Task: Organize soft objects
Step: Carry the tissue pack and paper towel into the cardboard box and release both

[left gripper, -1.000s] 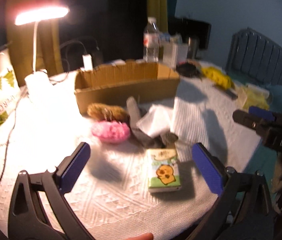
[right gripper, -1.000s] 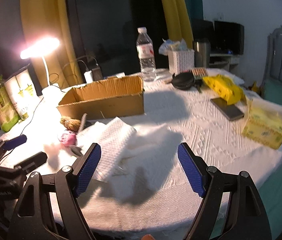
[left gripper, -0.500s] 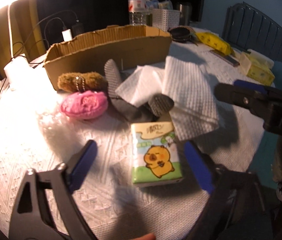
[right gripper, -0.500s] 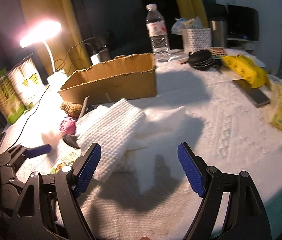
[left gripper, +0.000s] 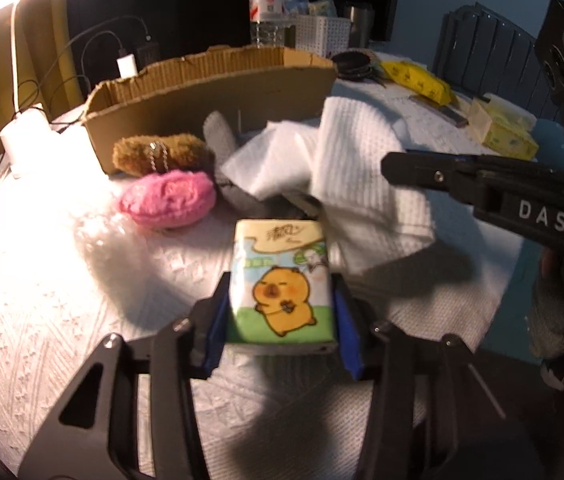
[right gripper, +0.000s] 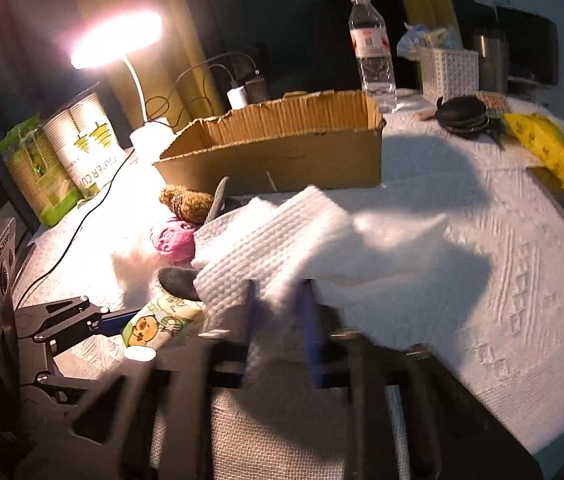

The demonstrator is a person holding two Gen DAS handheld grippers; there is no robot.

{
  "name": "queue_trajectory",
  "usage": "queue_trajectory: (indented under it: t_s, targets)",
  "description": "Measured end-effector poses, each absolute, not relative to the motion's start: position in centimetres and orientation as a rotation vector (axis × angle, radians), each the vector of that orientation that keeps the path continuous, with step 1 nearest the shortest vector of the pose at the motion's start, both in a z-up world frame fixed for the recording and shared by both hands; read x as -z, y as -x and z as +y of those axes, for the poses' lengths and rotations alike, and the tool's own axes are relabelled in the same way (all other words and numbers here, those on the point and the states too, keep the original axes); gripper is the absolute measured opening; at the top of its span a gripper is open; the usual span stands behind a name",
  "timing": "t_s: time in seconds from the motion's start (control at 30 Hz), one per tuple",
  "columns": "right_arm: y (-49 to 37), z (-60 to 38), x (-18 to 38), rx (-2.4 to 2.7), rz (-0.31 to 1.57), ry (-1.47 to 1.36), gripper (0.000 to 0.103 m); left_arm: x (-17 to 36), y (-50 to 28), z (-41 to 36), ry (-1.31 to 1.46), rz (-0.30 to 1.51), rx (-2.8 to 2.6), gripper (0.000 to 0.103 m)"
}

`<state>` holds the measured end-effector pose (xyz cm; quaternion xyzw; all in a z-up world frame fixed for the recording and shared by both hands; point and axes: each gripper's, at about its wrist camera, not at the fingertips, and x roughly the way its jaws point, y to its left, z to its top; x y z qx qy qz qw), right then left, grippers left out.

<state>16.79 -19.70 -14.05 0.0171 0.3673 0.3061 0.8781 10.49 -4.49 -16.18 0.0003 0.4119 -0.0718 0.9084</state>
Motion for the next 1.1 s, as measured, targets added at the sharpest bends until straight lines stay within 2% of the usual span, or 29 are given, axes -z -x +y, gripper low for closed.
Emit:
queue_trajectory:
  t_s: [0.53, 1.1]
  targets:
    - [-16.2, -20.3, 5.2, -0.617, 0.547, 0.004, 0.009, 8.4, -10.8, -1.0, 0.037, 0.656, 0.125, 0.047]
    - [-22.4, -20.3, 2.6, -0.601, 0.501, 0.001, 0.009, 5.0, -17.0, 1.5, 0.058, 0.581, 0.071, 0.047]
